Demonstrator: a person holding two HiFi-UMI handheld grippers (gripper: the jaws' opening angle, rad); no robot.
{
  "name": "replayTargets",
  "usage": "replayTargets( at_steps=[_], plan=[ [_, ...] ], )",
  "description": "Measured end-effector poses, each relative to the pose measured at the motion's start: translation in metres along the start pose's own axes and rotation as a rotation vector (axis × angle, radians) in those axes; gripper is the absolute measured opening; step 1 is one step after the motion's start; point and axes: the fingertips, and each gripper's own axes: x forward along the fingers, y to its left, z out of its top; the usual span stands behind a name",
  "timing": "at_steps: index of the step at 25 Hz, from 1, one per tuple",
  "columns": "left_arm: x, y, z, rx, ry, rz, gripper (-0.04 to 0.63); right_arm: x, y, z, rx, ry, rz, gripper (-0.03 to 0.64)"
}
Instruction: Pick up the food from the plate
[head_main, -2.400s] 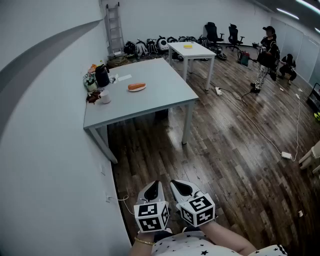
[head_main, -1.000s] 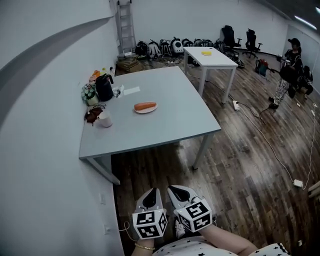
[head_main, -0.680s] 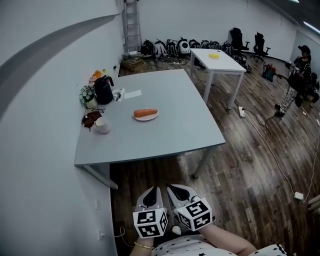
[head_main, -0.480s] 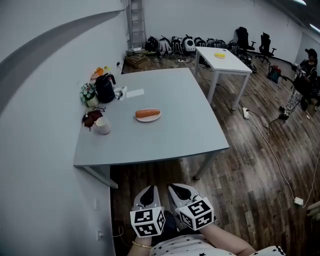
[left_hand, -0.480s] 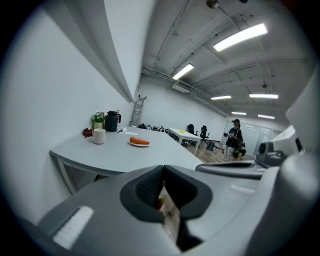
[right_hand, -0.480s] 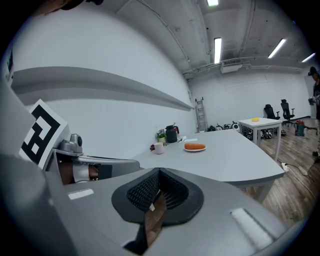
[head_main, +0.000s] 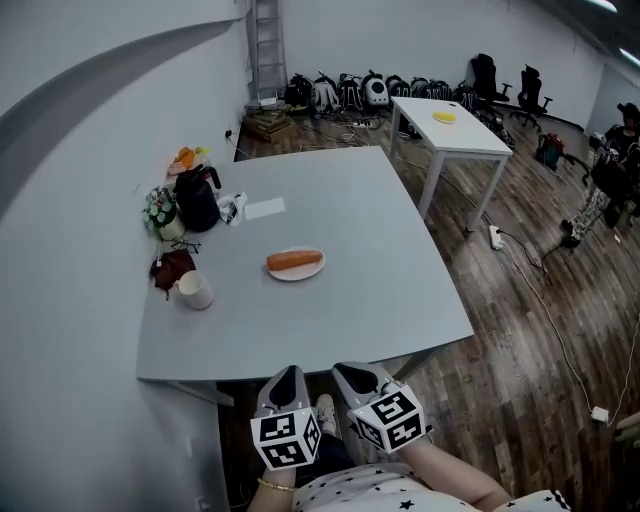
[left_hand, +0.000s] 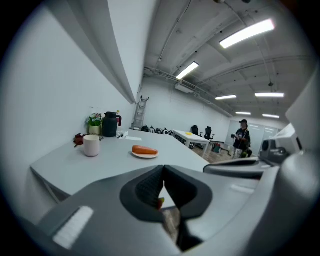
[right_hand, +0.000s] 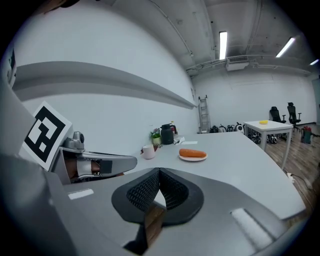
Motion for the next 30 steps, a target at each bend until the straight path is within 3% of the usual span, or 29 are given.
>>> replayTargets(
  at_steps=[10,12,18,24,30],
  plan=[
    [0.140,0.063,0.069,0.037,0.022,-0.037,0.008,0.152,-0.079,0.060,-0.138,0.099,0.012,0.000],
    [0.165,0.073,0.073,0.038,0.033,-0.047,0.008,0.183,-0.094,0.062,-0.210,0.143,0.031,0.004],
    [0.217,0.093,0.076,0.027,0.080,-0.072,0.008,0.267,-0.133,0.060,-0.513,0.325,0.100,0.137],
    [0.253,0.105,0.070,0.012,0.125,-0.085,0.008,0.334,-0.159,0.031,-0.852,0.533,0.189,0.233],
    [0.264,0.115,0.067,-0.014,0.150,-0.075,0.008,0.373,-0.174,0.009,-0.991,0.677,0.285,0.275]
  ],
)
